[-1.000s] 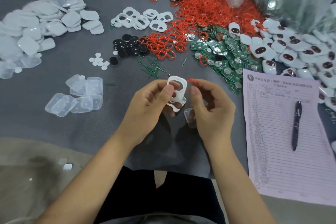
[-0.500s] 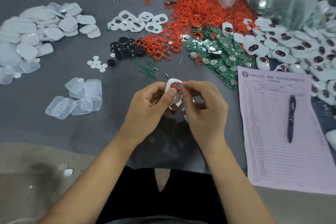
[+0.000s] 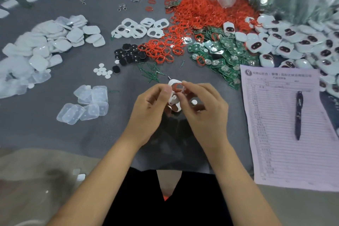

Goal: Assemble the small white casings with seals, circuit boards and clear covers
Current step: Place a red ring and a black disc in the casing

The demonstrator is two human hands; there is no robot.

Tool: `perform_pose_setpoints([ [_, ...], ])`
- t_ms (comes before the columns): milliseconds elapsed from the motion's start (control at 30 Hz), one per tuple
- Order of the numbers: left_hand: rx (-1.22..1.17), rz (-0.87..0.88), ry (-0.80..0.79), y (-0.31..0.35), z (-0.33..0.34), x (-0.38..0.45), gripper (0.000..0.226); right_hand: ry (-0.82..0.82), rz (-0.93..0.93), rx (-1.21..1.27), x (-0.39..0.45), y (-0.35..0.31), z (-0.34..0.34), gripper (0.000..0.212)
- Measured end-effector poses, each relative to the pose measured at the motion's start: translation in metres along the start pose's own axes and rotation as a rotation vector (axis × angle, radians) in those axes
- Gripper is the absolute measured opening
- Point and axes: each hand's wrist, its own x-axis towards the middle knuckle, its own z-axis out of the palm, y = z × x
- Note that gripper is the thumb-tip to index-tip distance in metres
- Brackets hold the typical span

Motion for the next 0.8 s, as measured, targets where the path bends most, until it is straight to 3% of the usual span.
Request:
perform_pose_setpoints([
  [67,-0.006,-0.005,0.016,-0.0011,0.0006,-0.0001,0.035,0.008,0.002,0.006,0.0009,-0.0006,0.0005,0.023],
  [433,0.017,-0.036,0.042,-0.0023,0.0026,0.0004,0.026,0.072,0.056,0.015,0.0043,-0.0062,-0.0007,0.017],
  [600,0.056,-0.045,0.013,0.0012,0.0017,-0.0005,0.029,-0.021,-0.021,-0.003,0.0021,-0.0043,0.0000,0.020],
  [800,0.151,-0.038,0.094,0.0054,0.0072,-0.0030,0.024,-0.031,-0.044,-0.029,0.0006,-0.0037,0.0009,0.021],
])
